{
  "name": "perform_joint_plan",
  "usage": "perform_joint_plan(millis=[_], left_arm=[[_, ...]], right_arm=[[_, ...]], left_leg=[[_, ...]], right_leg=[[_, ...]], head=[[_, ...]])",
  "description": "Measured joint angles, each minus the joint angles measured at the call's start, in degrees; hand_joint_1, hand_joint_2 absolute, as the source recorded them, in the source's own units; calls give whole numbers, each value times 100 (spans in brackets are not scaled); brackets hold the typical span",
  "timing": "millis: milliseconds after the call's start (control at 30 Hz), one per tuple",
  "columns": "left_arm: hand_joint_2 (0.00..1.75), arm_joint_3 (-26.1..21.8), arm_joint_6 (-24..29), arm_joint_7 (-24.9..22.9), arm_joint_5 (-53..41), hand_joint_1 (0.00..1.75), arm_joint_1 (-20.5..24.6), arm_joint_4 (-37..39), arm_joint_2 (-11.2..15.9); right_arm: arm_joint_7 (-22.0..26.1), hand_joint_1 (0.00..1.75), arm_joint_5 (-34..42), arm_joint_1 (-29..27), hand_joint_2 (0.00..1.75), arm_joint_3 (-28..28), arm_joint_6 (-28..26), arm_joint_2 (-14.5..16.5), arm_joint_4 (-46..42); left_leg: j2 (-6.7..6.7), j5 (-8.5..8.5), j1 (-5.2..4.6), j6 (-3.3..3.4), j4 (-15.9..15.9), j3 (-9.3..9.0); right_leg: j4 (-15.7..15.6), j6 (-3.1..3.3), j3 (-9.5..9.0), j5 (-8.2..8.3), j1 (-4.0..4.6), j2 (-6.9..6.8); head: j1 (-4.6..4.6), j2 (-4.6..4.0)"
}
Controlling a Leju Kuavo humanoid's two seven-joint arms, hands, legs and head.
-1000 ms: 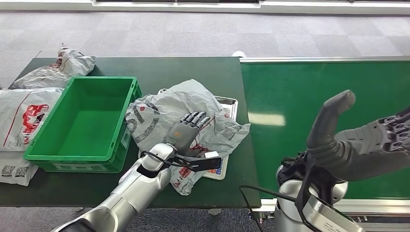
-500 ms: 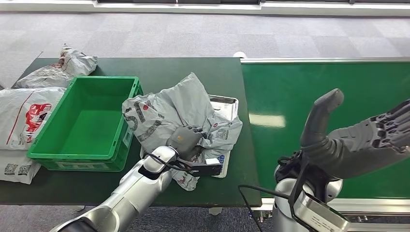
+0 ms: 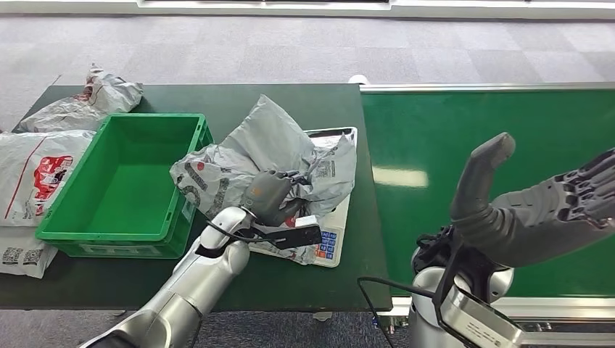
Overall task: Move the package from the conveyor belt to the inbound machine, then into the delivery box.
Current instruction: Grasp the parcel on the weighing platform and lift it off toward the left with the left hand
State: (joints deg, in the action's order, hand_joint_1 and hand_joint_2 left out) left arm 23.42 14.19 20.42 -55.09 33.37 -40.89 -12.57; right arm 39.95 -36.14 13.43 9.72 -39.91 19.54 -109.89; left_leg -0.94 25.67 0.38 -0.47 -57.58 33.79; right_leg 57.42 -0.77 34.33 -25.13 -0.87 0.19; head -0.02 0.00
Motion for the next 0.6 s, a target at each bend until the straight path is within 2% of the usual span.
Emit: perform_joint_plan(millis=[67,133,200,300,400,467,567,600], left_arm=[[175,-263,-536,564,837,175,-149,-419,45],[175,-541,-1367,1183,1939,174,-356,-966,94],[175,-822,-2235,1632,3077,166,-591,-1576,129],[175,-1220,-3085,1809,4288,151,-858,-2399,155],[175,-1520,-3418,1782,4807,134,-1013,-3034,159],[175,-1641,-3476,1758,4909,125,-1057,-3306,160],[175,-1770,-3492,1745,4974,103,-1064,-3564,160],[175,-1798,-3492,1743,4987,102,-1063,-3620,158]], right_arm=[[0,0,53,3,175,-5,0,0,30],[0,0,118,8,175,-5,0,0,70],[0,0,171,12,175,-5,0,0,116],[1,0,207,15,175,-11,0,0,167],[1,0,207,16,175,-22,0,0,192],[1,0,193,16,175,-31,0,0,197],[1,0,176,15,175,-38,0,0,204],[1,0,170,15,175,-40,0,0,206]], left_leg=[[-2,-1,0,-1,0,9],[-7,-1,1,-1,0,22],[-9,1,1,-3,0,33],[-8,8,1,-4,0,41],[-7,13,0,-3,0,42],[-5,14,0,-4,0,41],[-5,14,0,-4,0,39],[-5,13,0,-4,0,38]], right_leg=[[2,1,7,0,0,-2],[5,2,18,-3,1,-6],[6,3,27,-7,0,-8],[3,1,36,-14,0,-7],[1,0,38,-18,0,-6],[0,0,39,-18,0,-5],[0,0,38,-17,1,-5],[0,0,37,-17,1,-5]], head=[[0,0],[0,0],[-1,0],[-1,0],[1,0],[0,0],[-1,0],[-1,0]])
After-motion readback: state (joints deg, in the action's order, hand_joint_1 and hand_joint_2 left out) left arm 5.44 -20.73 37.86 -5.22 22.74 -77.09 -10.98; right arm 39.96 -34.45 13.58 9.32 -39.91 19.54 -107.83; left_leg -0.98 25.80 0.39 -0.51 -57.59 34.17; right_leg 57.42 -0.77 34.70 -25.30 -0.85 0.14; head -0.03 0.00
